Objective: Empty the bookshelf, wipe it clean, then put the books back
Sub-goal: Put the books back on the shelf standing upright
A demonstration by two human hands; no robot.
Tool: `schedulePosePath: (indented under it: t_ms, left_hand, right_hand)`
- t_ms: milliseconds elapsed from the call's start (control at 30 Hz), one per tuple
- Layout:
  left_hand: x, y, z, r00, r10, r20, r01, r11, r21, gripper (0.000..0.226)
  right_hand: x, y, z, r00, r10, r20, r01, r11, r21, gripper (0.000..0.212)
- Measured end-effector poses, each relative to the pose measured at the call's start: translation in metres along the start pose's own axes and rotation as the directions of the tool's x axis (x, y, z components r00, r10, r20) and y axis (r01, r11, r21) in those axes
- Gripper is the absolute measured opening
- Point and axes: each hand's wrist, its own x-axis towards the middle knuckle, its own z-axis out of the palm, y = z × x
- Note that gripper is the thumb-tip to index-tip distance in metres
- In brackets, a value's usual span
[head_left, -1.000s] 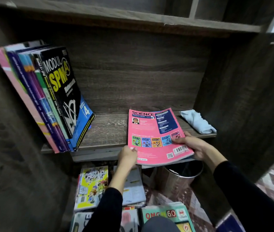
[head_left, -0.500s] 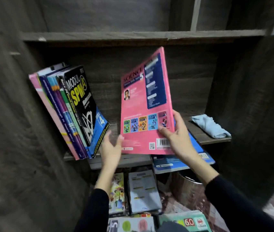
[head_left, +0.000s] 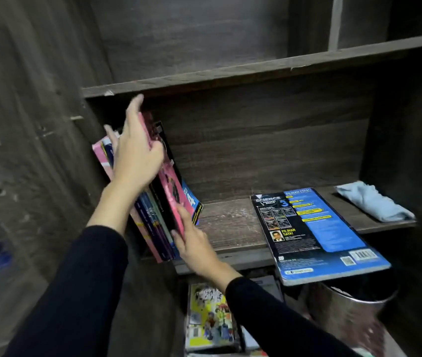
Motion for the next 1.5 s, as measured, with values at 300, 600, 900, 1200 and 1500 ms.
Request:
schedulePosePath:
  t_ms: [300,600,900,1200,1500]
  left_hand:
    - [-0.015,-0.055,-0.002,0.981,0.088,0.173,-0.156,0.890,0.428,0.069]
    - [-0.003,-0.051,-0.017,0.963,0.069,0.261,-0.200,0.834,0.514,0.098]
    - [-0.017,-0.057,-0.001,0.973,0.016,0.229,-0.139,0.835,0.532,0.108]
    - [-0.125,0.004,0.092,0.960,-0.239,0.145,0.209,0.958,0.196,0.052]
    - [-0.206,0.029,0.197,0.216,-0.430,0.877,0.905,0.426,-0.014,0.060]
  right_hand:
    - [0.026,0.053,0.011,0.895,0.127,0.427,-0.145,0.989,0.008,0.110]
    - [0.014,0.076,0.018,0.884,0.323,0.337,-0.335,0.942,-0.024,0.098]
    - [0.006,0.076,0.023,0.888,0.327,0.323,-0.302,0.945,-0.128,0.080]
    - [-0.036,0.108,-0.114,0.960,0.122,-0.251,-0.250,0.777,-0.578,0.034]
    - [-0.130,0.161,-0.232,0.531,0.588,-0.611,-0.847,0.396,-0.355,0.055]
